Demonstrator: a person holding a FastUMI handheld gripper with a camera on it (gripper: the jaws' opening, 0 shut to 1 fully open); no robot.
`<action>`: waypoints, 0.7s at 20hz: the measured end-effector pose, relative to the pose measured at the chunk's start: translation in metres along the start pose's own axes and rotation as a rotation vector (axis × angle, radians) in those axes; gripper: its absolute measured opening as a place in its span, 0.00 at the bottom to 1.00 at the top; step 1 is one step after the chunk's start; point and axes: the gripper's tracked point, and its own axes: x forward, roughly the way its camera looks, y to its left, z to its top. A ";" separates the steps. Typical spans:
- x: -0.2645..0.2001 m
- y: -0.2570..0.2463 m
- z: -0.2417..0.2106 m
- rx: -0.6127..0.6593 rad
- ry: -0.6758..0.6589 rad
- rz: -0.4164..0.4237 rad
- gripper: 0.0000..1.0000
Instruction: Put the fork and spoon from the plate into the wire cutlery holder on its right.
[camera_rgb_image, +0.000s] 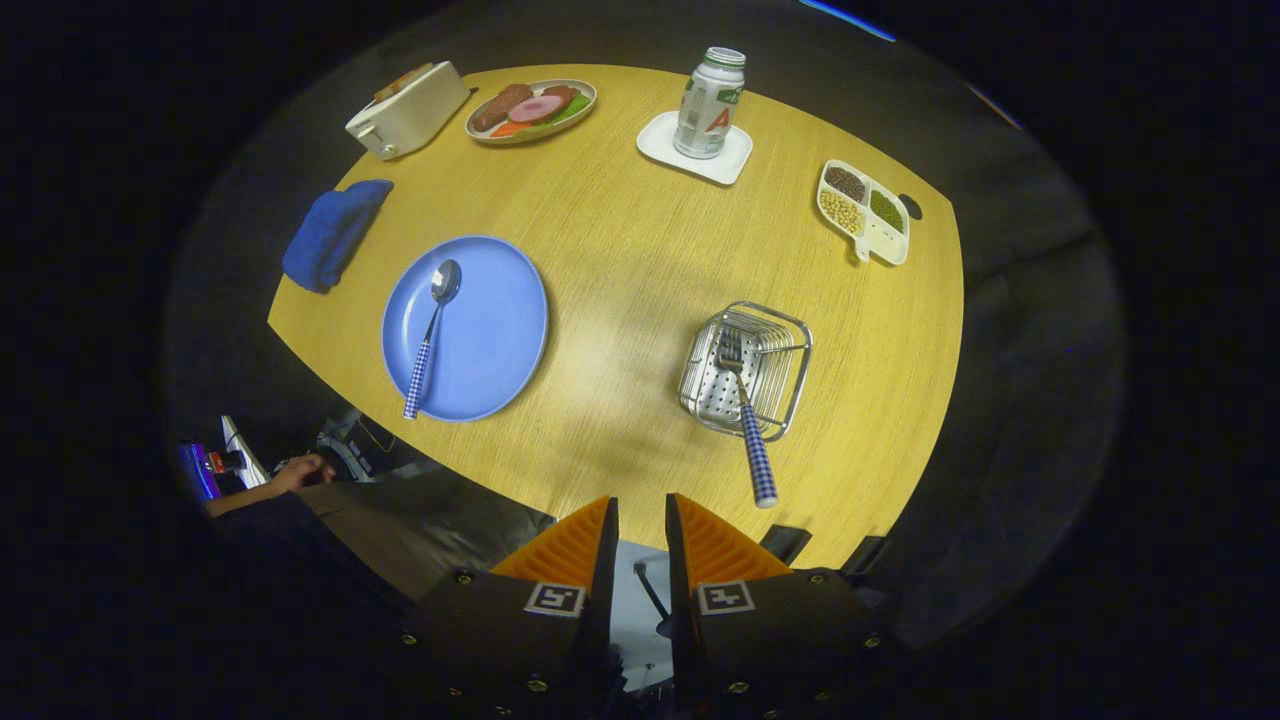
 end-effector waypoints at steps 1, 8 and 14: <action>0.001 0.006 0.002 0.003 -0.006 0.007 0.27; 0.009 0.070 0.025 -0.022 -0.067 0.075 0.26; 0.016 0.138 0.039 -0.100 -0.076 0.152 0.27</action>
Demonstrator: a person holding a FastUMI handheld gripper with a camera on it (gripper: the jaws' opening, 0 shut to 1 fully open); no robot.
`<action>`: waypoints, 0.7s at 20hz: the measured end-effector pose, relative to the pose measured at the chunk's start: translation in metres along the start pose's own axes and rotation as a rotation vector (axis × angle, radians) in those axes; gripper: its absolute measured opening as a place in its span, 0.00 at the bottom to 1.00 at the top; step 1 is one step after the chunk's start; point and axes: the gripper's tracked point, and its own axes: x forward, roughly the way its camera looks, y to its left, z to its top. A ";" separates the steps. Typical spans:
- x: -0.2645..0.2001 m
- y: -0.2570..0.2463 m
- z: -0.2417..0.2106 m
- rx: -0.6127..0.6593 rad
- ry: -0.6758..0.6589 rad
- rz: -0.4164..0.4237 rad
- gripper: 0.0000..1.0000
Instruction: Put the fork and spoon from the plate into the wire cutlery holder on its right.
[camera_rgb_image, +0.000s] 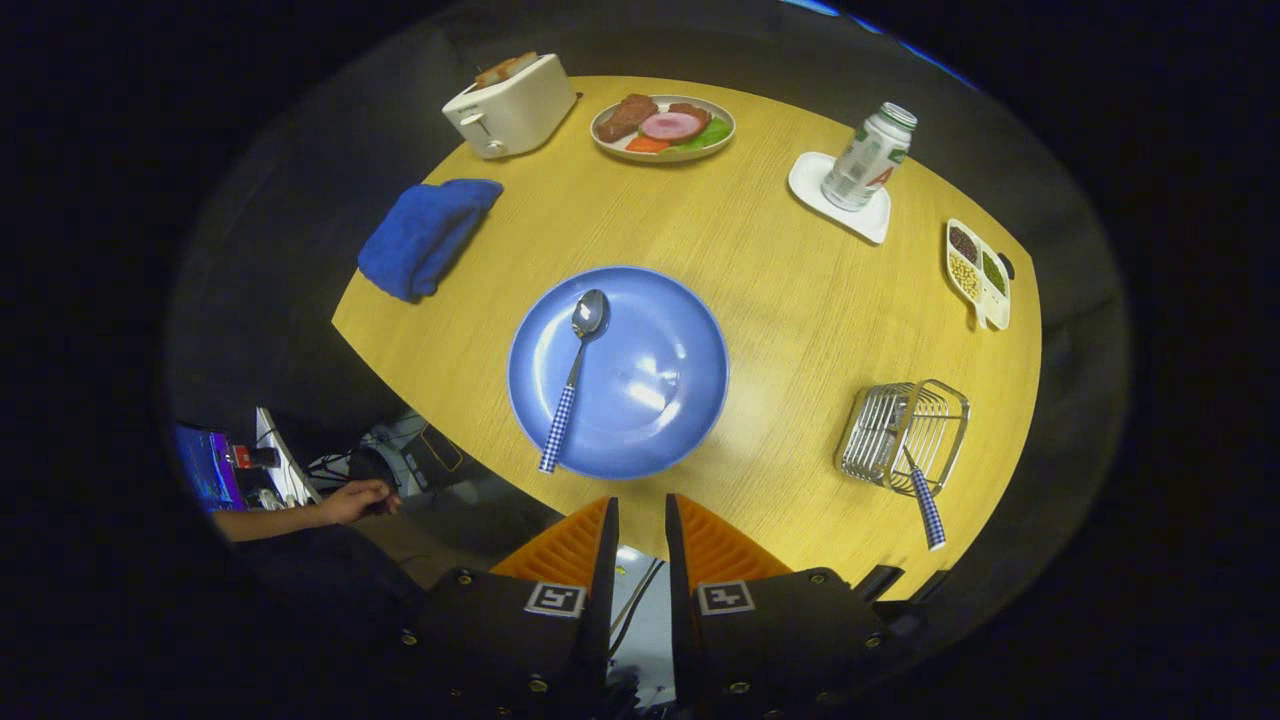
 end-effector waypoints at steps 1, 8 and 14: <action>0.003 0.007 0.001 -0.008 0.004 0.010 0.27; 0.031 0.047 0.009 0.012 0.020 0.073 0.27; 0.051 0.059 0.016 0.065 0.031 0.103 0.27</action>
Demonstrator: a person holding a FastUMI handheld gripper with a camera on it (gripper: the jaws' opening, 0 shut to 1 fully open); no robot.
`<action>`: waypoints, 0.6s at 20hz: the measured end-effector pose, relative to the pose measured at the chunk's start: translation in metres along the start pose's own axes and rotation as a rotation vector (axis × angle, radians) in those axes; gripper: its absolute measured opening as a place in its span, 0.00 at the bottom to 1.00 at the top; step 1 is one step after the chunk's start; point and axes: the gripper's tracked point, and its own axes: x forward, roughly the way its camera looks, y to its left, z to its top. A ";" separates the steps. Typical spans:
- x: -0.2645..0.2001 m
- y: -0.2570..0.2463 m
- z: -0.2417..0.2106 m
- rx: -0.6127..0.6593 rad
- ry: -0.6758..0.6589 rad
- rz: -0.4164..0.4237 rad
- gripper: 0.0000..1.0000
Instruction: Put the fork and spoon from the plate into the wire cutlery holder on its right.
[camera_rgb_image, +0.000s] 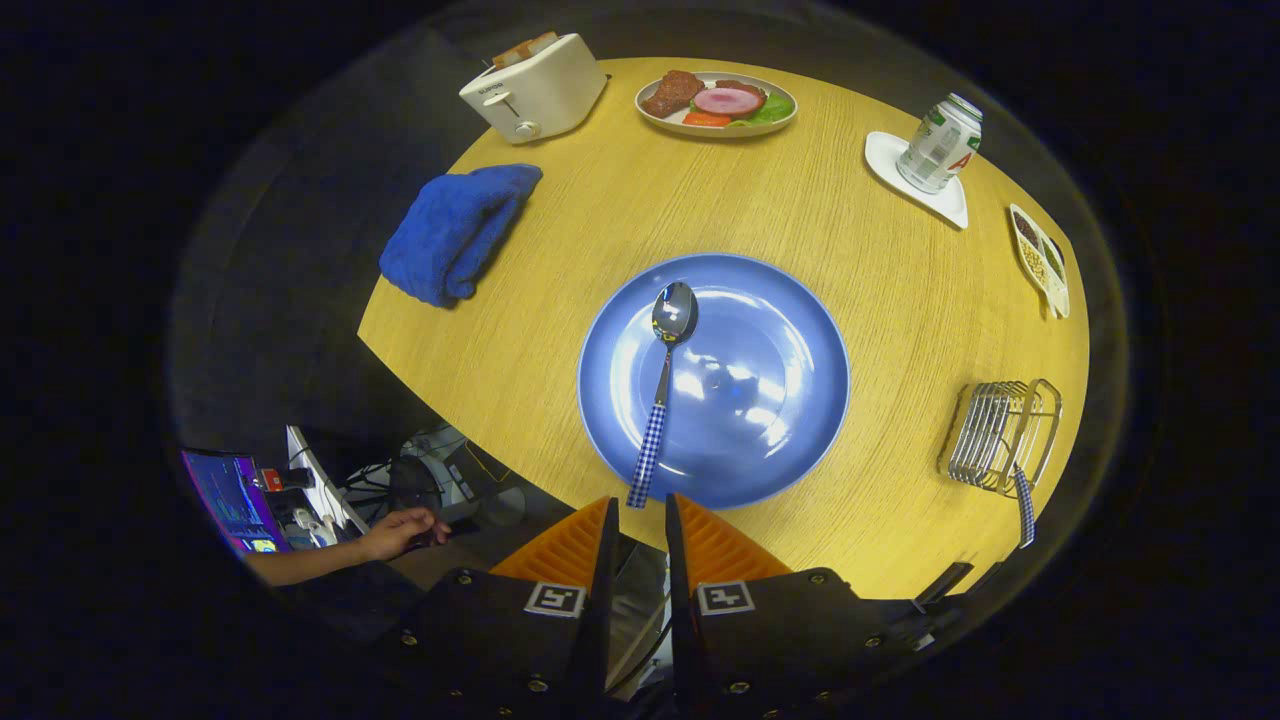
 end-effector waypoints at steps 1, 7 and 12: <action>0.003 0.000 0.002 0.010 0.001 -0.001 0.26; 0.029 0.011 0.003 0.073 0.014 0.023 0.27; 0.039 0.010 0.003 0.076 0.019 0.006 0.26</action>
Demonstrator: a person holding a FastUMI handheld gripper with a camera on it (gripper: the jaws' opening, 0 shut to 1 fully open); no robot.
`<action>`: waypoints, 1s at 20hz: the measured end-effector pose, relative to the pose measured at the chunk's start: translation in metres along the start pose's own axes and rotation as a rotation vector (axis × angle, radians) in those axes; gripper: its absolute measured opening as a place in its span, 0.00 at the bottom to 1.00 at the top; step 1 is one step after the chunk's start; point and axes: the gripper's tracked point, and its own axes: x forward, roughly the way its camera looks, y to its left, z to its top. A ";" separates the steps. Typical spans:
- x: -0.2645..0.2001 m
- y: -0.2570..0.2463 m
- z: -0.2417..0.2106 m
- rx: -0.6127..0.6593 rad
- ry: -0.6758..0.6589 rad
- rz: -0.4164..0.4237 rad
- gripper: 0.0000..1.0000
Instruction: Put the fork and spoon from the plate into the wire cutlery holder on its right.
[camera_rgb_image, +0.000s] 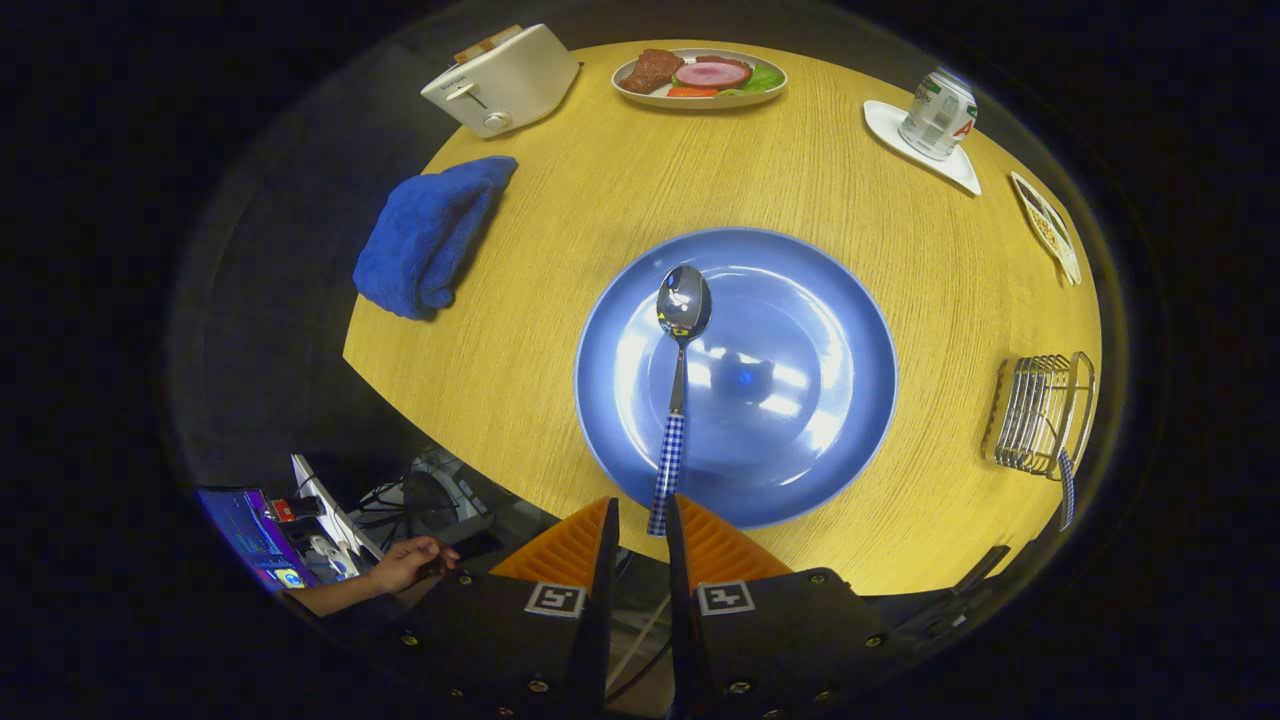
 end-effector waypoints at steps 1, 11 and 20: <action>0.002 -0.002 0.002 0.001 -0.003 -0.011 0.26; 0.043 -0.016 0.004 0.041 0.017 -0.050 0.26; 0.057 -0.031 -0.001 0.000 0.034 -0.106 0.13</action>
